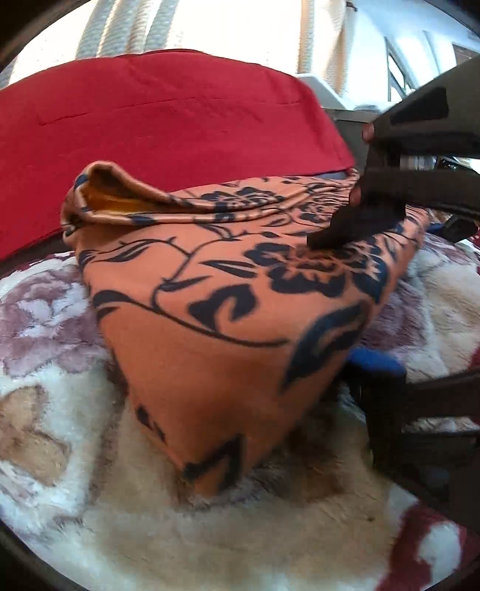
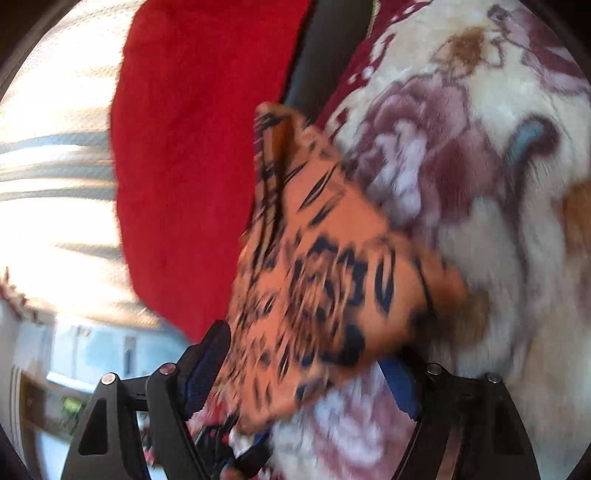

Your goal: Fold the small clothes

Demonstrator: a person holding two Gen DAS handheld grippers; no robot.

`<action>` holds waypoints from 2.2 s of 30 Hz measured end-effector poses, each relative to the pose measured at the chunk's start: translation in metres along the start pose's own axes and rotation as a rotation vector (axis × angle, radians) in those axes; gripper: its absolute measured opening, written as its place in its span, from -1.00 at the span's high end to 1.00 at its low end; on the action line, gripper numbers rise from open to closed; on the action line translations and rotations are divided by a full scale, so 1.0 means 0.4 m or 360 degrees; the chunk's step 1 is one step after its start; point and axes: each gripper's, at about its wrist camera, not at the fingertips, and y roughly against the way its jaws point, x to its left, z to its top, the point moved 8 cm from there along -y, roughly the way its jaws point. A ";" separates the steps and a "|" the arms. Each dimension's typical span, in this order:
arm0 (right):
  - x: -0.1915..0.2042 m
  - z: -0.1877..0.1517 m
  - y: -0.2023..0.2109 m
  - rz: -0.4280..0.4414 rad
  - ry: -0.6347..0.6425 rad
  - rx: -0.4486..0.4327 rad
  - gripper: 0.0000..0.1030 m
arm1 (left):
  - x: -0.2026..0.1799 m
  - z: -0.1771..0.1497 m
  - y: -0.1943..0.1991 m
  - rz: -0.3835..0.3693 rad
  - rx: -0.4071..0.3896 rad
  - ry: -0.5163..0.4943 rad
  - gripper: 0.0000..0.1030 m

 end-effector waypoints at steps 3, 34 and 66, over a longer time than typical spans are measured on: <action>0.033 0.025 -0.042 -0.0141 0.0128 -0.0068 -0.14 | 0.011 0.017 -0.020 0.0011 -0.0002 0.0088 0.44; 0.036 -0.005 0.169 -0.0141 0.0342 -0.0092 0.69 | -0.258 -0.134 -0.051 0.0271 0.0101 -0.0547 0.65; -0.001 -0.049 0.159 -0.0384 0.0559 0.0013 0.02 | -0.176 -0.083 0.029 0.1056 -0.0103 -0.1299 -0.46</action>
